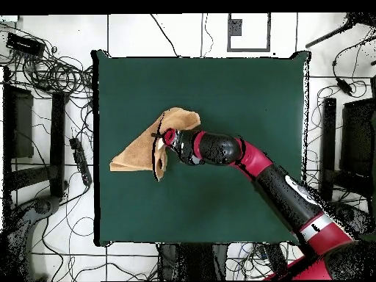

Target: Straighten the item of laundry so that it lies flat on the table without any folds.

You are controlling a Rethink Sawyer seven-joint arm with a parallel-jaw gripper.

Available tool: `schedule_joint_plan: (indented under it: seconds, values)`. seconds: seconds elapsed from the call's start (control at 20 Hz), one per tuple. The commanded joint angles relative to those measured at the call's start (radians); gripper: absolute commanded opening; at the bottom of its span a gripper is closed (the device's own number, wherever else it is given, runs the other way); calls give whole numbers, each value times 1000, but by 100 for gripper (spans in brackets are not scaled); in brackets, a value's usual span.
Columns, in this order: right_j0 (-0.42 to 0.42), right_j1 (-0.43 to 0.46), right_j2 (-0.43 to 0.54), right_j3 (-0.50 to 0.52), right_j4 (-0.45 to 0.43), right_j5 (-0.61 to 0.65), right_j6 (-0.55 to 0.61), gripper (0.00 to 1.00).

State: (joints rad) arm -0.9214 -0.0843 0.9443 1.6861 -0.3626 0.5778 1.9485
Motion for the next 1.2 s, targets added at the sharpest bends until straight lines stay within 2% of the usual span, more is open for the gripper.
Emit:
schedule_joint_plan:
  seconds: [0.05, 0.15, 0.55, 0.6, 1.2]
  values:
    - [59, -31, -13, -7, 35, -50, 60, 100]
    - [71, -50, -31, -23, 17, -69, 62, 100]
    - [113, -76, -64, -58, 37, -96, 109, 100]
    - [119, -79, -74, -65, 46, -104, 118, 0]
    - [132, -105, -97, -51, 74, -130, 142, 0]
